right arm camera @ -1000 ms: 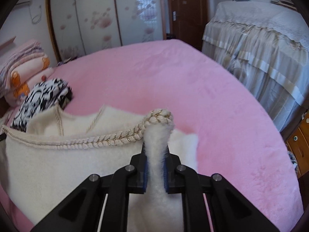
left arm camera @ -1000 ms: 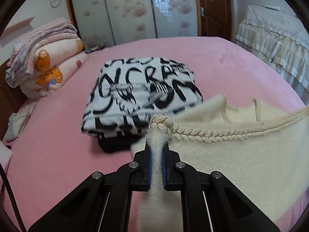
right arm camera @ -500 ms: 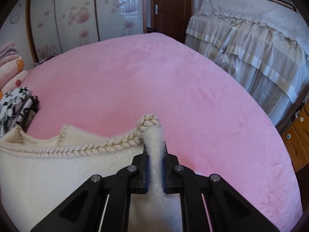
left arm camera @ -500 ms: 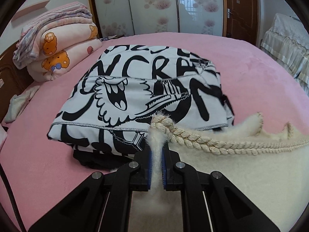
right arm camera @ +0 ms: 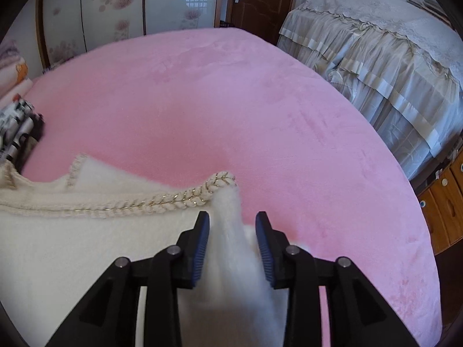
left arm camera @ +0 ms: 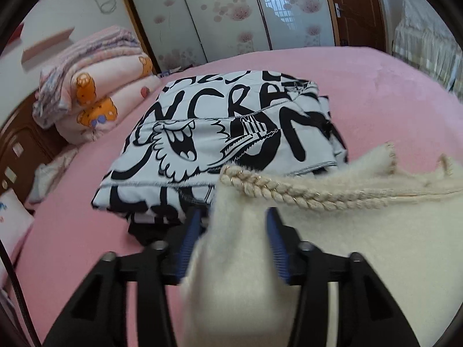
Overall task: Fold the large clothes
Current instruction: 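Open both tools and release the folded hem onto the cardigan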
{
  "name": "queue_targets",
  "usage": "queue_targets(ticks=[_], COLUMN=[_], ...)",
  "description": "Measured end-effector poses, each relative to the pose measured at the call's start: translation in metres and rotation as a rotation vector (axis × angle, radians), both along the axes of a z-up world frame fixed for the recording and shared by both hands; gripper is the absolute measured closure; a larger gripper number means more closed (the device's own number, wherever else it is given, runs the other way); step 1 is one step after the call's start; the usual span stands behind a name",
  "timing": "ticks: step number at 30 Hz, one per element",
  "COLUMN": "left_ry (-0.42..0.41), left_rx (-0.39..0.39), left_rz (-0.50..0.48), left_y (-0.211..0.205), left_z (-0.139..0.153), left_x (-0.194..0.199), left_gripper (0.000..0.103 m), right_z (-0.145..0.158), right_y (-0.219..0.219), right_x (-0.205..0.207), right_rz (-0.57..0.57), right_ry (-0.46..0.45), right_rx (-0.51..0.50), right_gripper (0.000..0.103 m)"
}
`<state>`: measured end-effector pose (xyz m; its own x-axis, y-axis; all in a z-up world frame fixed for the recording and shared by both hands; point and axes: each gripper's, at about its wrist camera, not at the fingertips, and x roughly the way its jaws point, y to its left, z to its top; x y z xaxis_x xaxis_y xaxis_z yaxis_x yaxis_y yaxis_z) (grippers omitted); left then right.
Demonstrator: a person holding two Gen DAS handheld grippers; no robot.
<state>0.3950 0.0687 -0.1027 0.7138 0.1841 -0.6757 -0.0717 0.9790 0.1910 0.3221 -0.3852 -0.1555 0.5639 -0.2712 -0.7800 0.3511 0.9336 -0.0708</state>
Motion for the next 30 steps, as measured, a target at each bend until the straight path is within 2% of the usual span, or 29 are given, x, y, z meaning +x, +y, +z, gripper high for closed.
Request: queue_targets(ticks=[4, 7, 11, 13, 15, 16, 18, 21, 22, 23, 24, 25, 26, 27, 28, 30], left_ry=[-0.01, -0.018, -0.007, 0.038, 0.093, 0.109, 0.089, 0.093, 0.096, 0.097, 0.099, 0.101, 0.103, 0.104, 0.106, 0.11], left_rx=[-0.143, -0.248, -0.315, -0.325, -0.309, -0.3, -0.283, -0.246, -0.247, -0.245, -0.235, -0.236, -0.25, -0.258, -0.256, -0.242], left_rz=[-0.026, -0.056, -0.055, -0.042, -0.014, -0.01, -0.017, 0.008, 0.016, 0.029, 0.045, 0.053, 0.052, 0.051, 0.048, 0.043], left_y=[-0.009, -0.025, -0.054, -0.066, -0.071, -0.07, -0.066, -0.051, -0.043, -0.035, -0.029, -0.022, -0.015, -0.009, -0.006, -0.003], left_z=[0.024, 0.026, 0.005, -0.015, -0.035, -0.045, -0.05, -0.053, -0.054, -0.055, -0.057, -0.058, -0.059, -0.059, -0.059, -0.058], left_x=[-0.05, -0.089, -0.129, -0.138, -0.139, -0.139, -0.141, -0.14, -0.139, -0.139, -0.139, -0.139, -0.141, -0.14, -0.14, -0.139], left_gripper=[0.046, 0.046, 0.046, 0.046, 0.046, 0.046, 0.044, 0.044, 0.044, 0.044, 0.044, 0.044, 0.044, 0.043, 0.043, 0.044], right_z=[0.017, 0.018, 0.01, 0.001, -0.015, -0.021, -0.026, -0.028, -0.028, -0.029, -0.033, -0.035, -0.036, -0.036, -0.034, -0.032], right_y=[0.036, 0.085, 0.159, 0.184, 0.194, 0.193, 0.172, 0.131, 0.114, 0.093, 0.074, 0.054, 0.034, 0.022, 0.019, 0.024], right_x=[-0.033, -0.057, -0.083, -0.086, -0.083, -0.083, -0.085, -0.089, -0.091, -0.097, -0.1, -0.104, -0.111, -0.115, -0.118, -0.119], right_rz=[0.068, 0.183, 0.338, 0.4, 0.424, 0.424, 0.411, 0.316, 0.285, 0.215, 0.139, 0.112, 0.127, 0.132, 0.13, 0.137], right_ry=[-0.031, -0.034, -0.054, -0.043, 0.005, 0.015, -0.012, -0.005, -0.005, -0.001, 0.023, 0.026, 0.002, -0.008, -0.003, 0.013], right_rx=[0.022, 0.091, 0.146, 0.14, 0.113, 0.099, 0.077, -0.016, -0.02, -0.051, -0.105, -0.091, 0.004, 0.055, 0.048, -0.008], right_gripper=[0.069, 0.069, 0.069, 0.069, 0.068, 0.068, 0.068, 0.066, 0.045, 0.039, 0.039, 0.037, 0.037, 0.045, 0.057, 0.061])
